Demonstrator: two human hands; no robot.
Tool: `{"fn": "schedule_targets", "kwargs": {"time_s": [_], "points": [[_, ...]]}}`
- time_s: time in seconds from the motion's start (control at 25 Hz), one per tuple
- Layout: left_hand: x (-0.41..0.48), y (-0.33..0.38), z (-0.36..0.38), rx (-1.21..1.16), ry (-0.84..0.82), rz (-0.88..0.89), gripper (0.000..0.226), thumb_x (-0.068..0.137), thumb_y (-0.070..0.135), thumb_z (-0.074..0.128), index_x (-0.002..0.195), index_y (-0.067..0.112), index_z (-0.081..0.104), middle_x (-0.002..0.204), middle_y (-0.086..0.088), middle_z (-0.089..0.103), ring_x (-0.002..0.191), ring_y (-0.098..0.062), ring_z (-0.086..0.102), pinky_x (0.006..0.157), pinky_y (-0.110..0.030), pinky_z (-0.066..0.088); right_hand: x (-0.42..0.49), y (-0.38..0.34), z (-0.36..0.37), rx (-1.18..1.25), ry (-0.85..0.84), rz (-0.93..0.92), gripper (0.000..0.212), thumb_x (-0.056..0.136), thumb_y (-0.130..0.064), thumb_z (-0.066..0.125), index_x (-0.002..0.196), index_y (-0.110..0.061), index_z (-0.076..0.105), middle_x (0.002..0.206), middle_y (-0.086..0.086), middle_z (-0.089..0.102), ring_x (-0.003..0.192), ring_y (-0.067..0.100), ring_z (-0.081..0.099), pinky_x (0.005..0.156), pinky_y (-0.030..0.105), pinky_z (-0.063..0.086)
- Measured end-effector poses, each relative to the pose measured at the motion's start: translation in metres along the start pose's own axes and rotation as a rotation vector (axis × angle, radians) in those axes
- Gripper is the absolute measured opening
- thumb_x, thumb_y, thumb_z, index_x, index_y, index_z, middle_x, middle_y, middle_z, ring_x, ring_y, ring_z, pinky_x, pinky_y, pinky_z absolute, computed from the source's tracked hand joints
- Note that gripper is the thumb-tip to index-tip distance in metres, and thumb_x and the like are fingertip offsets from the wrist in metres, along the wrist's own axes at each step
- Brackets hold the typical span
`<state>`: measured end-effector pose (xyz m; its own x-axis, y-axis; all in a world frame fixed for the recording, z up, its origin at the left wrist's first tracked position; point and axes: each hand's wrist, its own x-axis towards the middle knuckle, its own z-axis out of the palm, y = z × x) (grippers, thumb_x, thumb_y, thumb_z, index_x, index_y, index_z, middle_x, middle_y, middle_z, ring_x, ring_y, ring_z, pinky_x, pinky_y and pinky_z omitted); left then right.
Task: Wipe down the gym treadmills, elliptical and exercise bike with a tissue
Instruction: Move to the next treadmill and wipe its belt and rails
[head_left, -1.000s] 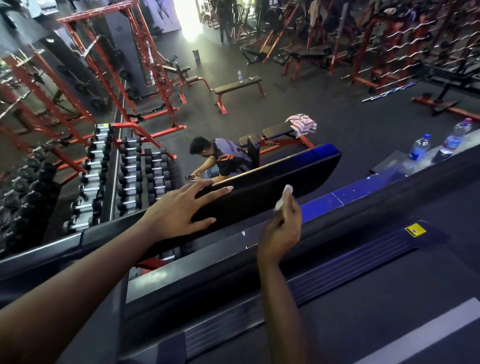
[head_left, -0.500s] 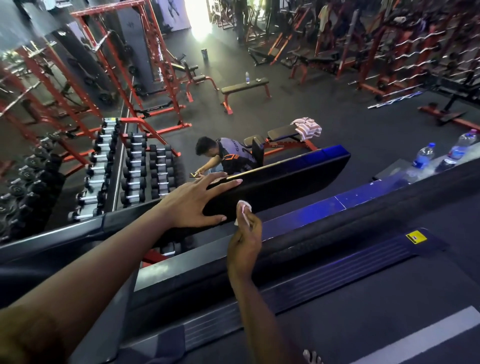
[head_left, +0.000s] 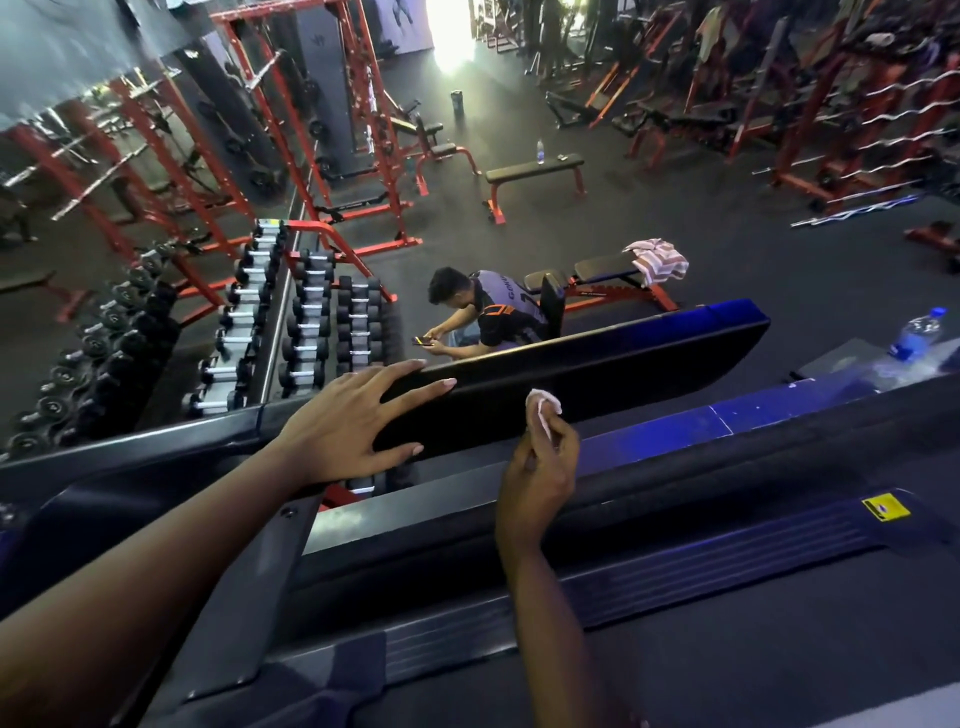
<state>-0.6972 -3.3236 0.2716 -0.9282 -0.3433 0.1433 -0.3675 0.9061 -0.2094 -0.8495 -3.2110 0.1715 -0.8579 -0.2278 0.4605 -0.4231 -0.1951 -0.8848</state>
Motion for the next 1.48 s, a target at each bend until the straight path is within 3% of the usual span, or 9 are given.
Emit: {"fn": "schedule_targets", "kwargs": {"time_s": [0.2, 0.52, 0.68, 0.8, 0.88, 1.04, 1.32, 1.4, 1.48], "points": [[0.0, 0.001, -0.002, 0.019, 0.006, -0.003, 0.072, 0.088, 0.059, 0.04, 0.151, 0.035, 0.016, 0.145, -0.012, 0.041, 0.113, -0.03, 0.057, 0.088, -0.042, 0.051, -0.039, 0.009, -0.001, 0.006, -0.231, 0.014, 0.046, 0.078, 0.018, 0.061, 0.115, -0.008, 0.061, 0.111, 0.005, 0.059, 0.112, -0.007, 0.051, 0.095, 0.024, 0.048], [-0.002, 0.0, -0.002, -0.034, -0.048, -0.026, 0.076, 0.087, 0.064, 0.042, 0.151, 0.039, 0.009, 0.153, -0.009, 0.028, 0.126, -0.028, 0.047, 0.096, -0.043, 0.045, -0.003, -0.016, 0.012, 0.029, -0.109, -0.148, 0.029, 0.084, 0.004, 0.058, 0.112, -0.003, 0.065, 0.111, 0.0, 0.055, 0.109, 0.005, 0.051, 0.094, 0.021, 0.046], [-0.017, -0.001, -0.006, -0.033, -0.04, -0.07, 0.078, 0.086, 0.063, 0.045, 0.151, 0.037, 0.012, 0.154, -0.01, 0.025, 0.132, -0.031, 0.041, 0.102, -0.045, 0.039, -0.033, -0.004, 0.011, -0.006, -0.301, -0.202, 0.03, 0.085, 0.001, 0.053, 0.111, -0.002, 0.067, 0.113, -0.004, 0.051, 0.107, 0.006, 0.053, 0.095, 0.02, 0.045], [-0.037, -0.004, -0.005, 0.012, -0.018, -0.127, 0.077, 0.085, 0.066, 0.041, 0.151, 0.035, 0.016, 0.152, -0.013, 0.03, 0.133, -0.032, 0.04, 0.103, -0.047, 0.038, -0.046, 0.005, 0.006, 0.029, -0.458, -0.062, 0.029, 0.085, -0.003, 0.054, 0.111, -0.008, 0.067, 0.11, -0.02, 0.054, 0.107, -0.01, 0.049, 0.096, 0.02, 0.044], [-0.051, -0.009, -0.002, 0.039, -0.017, -0.173, 0.078, 0.086, 0.068, 0.038, 0.152, 0.035, 0.013, 0.152, -0.012, 0.03, 0.135, -0.031, 0.036, 0.105, -0.049, 0.036, -0.045, -0.001, 0.003, 0.056, -0.443, -0.08, 0.027, 0.087, -0.007, 0.052, 0.111, -0.009, 0.065, 0.109, -0.014, 0.056, 0.107, -0.011, 0.049, 0.096, 0.018, 0.043], [-0.073, -0.018, 0.003, 0.103, -0.013, -0.251, 0.081, 0.084, 0.071, 0.034, 0.152, 0.037, 0.007, 0.149, -0.014, 0.034, 0.134, -0.035, 0.038, 0.104, -0.052, 0.036, -0.023, -0.03, 0.016, 0.025, -0.378, -0.3, 0.031, 0.088, -0.009, 0.048, 0.111, -0.001, 0.067, 0.112, 0.0, 0.053, 0.105, 0.007, 0.052, 0.098, 0.015, 0.041], [-0.074, -0.021, 0.008, 0.104, -0.016, -0.255, 0.085, 0.08, 0.072, 0.039, 0.152, 0.037, 0.007, 0.148, -0.012, 0.035, 0.129, -0.035, 0.041, 0.099, -0.053, 0.04, -0.027, -0.014, 0.022, -0.132, -0.721, -0.417, 0.045, 0.078, 0.0, 0.052, 0.121, -0.014, 0.061, 0.116, -0.011, 0.044, 0.106, 0.009, 0.044, 0.095, 0.022, 0.032], [-0.075, -0.02, 0.009, 0.111, -0.019, -0.256, 0.086, 0.08, 0.072, 0.039, 0.152, 0.036, 0.008, 0.148, -0.012, 0.035, 0.128, -0.035, 0.041, 0.098, -0.053, 0.041, -0.029, -0.013, 0.019, -0.14, -0.822, -0.286, 0.04, 0.09, -0.011, 0.053, 0.128, -0.024, 0.054, 0.111, -0.022, 0.043, 0.106, -0.002, 0.042, 0.092, 0.019, 0.039], [-0.075, -0.019, 0.008, 0.116, -0.016, -0.259, 0.087, 0.079, 0.072, 0.041, 0.152, 0.036, 0.008, 0.147, -0.012, 0.035, 0.128, -0.034, 0.041, 0.099, -0.053, 0.041, -0.036, -0.007, 0.014, -0.175, -0.894, -0.349, 0.036, 0.095, -0.026, 0.049, 0.13, -0.03, 0.051, 0.115, -0.017, 0.047, 0.107, -0.005, 0.041, 0.09, 0.023, 0.048]]}}
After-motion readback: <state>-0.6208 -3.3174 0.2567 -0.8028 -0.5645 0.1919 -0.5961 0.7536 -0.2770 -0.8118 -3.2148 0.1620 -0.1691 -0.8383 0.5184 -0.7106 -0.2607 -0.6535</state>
